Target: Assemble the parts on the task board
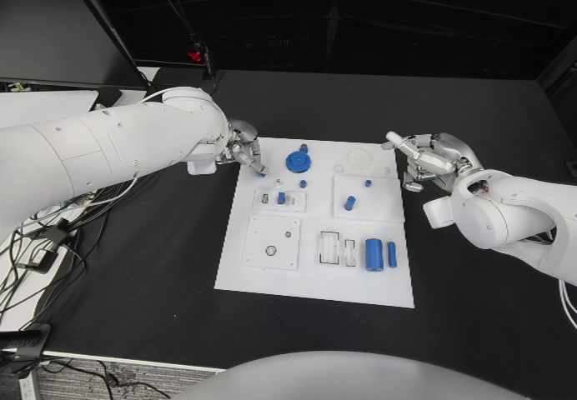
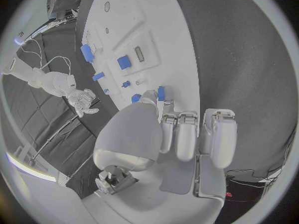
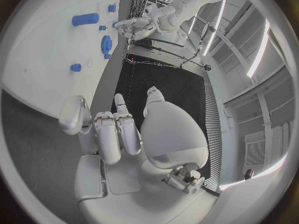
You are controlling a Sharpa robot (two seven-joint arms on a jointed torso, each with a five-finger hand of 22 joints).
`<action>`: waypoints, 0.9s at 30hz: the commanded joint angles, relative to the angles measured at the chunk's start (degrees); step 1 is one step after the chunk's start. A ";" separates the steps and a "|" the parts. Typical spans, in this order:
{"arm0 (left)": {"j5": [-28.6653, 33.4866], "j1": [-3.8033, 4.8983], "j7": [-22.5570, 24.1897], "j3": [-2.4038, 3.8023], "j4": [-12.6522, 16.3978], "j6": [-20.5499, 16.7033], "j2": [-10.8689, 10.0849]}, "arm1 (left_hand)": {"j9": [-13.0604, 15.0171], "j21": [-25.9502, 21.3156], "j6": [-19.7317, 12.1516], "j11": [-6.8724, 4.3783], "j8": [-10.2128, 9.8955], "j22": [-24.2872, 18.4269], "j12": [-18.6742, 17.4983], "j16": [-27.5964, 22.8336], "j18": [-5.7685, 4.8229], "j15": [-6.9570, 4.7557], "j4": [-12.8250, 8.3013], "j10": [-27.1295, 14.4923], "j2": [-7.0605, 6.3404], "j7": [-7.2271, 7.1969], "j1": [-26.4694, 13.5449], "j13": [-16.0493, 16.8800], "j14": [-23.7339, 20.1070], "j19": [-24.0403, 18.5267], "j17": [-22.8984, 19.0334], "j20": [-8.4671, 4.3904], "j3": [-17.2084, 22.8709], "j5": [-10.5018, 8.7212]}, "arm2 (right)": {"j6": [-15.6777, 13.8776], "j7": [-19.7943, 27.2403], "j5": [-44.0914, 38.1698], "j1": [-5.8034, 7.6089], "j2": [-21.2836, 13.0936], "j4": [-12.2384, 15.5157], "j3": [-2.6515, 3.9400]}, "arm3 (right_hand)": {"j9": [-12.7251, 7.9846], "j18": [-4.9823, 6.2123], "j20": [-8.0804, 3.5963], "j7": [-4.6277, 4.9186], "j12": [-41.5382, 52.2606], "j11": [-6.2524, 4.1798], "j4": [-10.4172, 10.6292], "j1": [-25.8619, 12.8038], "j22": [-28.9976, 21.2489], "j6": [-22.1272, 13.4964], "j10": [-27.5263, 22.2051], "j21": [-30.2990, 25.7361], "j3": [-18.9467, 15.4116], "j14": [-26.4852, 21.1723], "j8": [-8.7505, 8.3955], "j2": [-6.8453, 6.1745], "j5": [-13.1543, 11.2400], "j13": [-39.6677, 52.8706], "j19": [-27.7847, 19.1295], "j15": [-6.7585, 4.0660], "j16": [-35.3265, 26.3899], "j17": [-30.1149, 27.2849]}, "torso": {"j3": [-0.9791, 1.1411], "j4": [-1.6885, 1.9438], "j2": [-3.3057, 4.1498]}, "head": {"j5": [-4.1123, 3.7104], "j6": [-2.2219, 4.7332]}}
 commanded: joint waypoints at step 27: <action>9.29 1.30 -2.10 -0.07 10.51 -4.00 -8.55 | -0.03 0.18 0.89 -0.54 -0.37 15.09 -0.26 0.05 -0.38 -0.62 -0.03 6.35 4.49 -0.09 7.80 14.82 6.08 5.99 15.10 0.35 2.84 0.65 | 0.13 0.13 0.09 0.05 -0.25 -0.02 0.03 | 0.06 0.55 -0.04 0.06 0.15 0.45 -0.07 0.32 2.85 -0.52 5.96 -0.40 -0.28 5.95 0.37 0.43 0.37 15.08 -0.46 0.49 0.14 15.10 | 0.04 0.10 0.02 | -0.02 -0.49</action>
